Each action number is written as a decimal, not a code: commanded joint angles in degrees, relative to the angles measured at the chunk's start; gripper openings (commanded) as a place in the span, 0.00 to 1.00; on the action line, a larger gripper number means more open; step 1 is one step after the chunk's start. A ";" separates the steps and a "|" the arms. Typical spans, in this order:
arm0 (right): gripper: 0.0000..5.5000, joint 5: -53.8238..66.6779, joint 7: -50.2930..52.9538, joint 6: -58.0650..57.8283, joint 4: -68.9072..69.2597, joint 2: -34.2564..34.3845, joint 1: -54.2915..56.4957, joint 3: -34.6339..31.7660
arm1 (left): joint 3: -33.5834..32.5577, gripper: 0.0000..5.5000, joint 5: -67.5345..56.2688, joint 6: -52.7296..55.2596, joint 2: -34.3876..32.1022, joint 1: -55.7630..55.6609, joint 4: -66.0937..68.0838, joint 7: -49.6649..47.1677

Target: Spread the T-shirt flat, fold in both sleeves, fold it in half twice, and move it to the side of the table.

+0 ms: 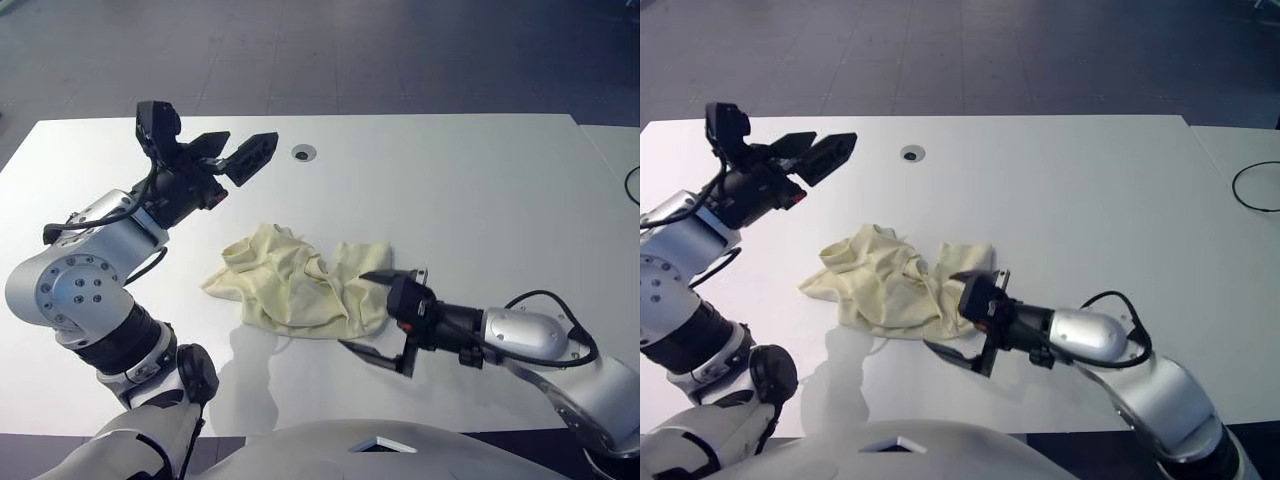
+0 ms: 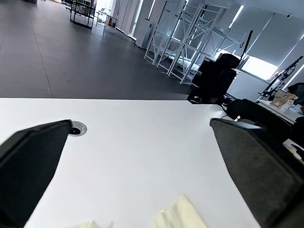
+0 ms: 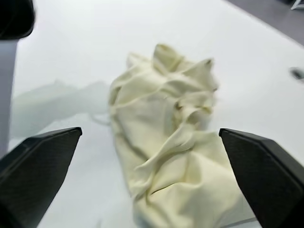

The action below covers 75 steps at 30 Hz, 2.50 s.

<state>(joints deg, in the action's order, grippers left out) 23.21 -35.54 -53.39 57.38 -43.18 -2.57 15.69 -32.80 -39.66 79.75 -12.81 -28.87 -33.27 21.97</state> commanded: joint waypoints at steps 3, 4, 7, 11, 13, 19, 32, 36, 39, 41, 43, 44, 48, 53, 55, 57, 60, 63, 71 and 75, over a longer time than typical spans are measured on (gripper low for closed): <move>0.92 -9.92 2.50 7.09 -4.37 -2.75 -1.47 8.23 | 1.80 0.98 -1.56 -1.26 -1.49 -1.15 1.91 -2.05; 0.90 -11.15 2.75 7.98 -5.14 -2.73 -1.44 9.07 | 1.81 0.98 -1.89 -1.37 -1.43 -1.29 2.16 -2.41; 0.82 -14.71 2.89 10.98 -7.48 -3.10 -1.58 11.09 | 1.91 0.98 -2.83 -1.65 -1.14 -1.32 2.27 -3.55; 0.72 -17.34 2.78 13.69 -9.70 -2.88 -2.35 11.69 | 2.52 0.98 -4.03 -1.98 -0.87 -1.07 1.96 -5.09; 0.67 -18.15 2.66 14.72 -10.59 -2.77 -2.77 11.30 | 2.55 0.98 -4.75 -2.21 -0.75 -1.00 1.93 -5.92; 0.50 -21.24 1.86 17.49 -12.98 -2.95 -3.77 12.02 | 2.95 0.98 -6.81 -2.89 -1.20 -0.90 2.21 -7.68; 0.16 -25.12 0.30 19.48 -15.46 -1.17 -3.31 12.99 | 5.29 0.98 -8.65 -5.87 -3.52 -0.42 4.20 -8.96; 0.04 -25.99 -0.47 20.29 -16.29 -1.00 -3.03 13.29 | 6.10 0.98 -8.62 -7.06 -4.18 -0.19 4.83 -8.79; 0.00 -26.05 -1.53 20.86 -16.74 -1.15 -2.64 12.57 | 6.94 0.98 -8.55 -8.14 -4.62 0.00 5.17 -8.84; 0.00 -25.75 -2.53 21.12 -16.57 -1.69 -1.93 11.21 | 8.03 0.98 -8.12 -9.05 -5.64 0.46 5.35 -8.08; 0.00 -24.83 -3.96 20.98 -15.95 -2.41 -0.59 8.72 | 10.13 0.98 -7.15 -10.63 -8.16 1.63 5.89 -5.73; 0.00 -24.24 -5.03 21.05 -15.78 -3.12 0.45 6.99 | 11.77 0.98 -6.93 -11.11 -10.49 2.27 6.77 -3.05; 0.00 -23.34 -8.36 22.97 -18.26 -5.65 3.78 2.46 | 21.43 0.98 -2.55 -17.08 -21.48 3.90 10.61 9.74; 0.00 -25.13 -10.54 28.13 -24.29 -6.69 5.72 2.07 | 40.33 0.98 14.56 -40.67 -30.78 -0.05 23.82 29.67; 0.00 -25.61 -10.94 29.22 -25.44 -6.24 6.52 2.51 | 46.98 0.98 21.68 -52.12 -31.30 -3.87 31.33 37.67; 0.00 -25.83 -11.22 29.72 -25.97 -5.49 7.51 2.95 | 51.24 0.98 26.48 -60.62 -29.69 -8.84 39.92 43.77; 0.00 -26.24 -11.53 30.25 -26.45 -4.48 8.58 3.43 | 55.86 0.98 33.15 -70.78 -25.97 -17.41 54.85 49.16; 0.00 -26.43 -12.06 30.72 -27.17 -3.75 9.50 3.67 | 58.36 0.98 38.24 -78.66 -23.75 -21.91 65.16 51.54; 0.00 -27.72 -12.27 30.97 -28.20 -1.98 10.65 4.40 | 60.81 0.98 43.46 -88.24 -19.80 -25.28 76.45 60.37; 0.00 -28.28 -12.14 30.66 -27.94 -1.24 10.49 4.39 | 60.02 0.98 45.75 -89.88 -16.61 -26.15 80.04 57.59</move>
<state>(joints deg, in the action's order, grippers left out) -4.77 -47.55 -22.47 29.26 -44.73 7.15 20.08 27.63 4.65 -9.16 -31.24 -53.07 45.02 81.33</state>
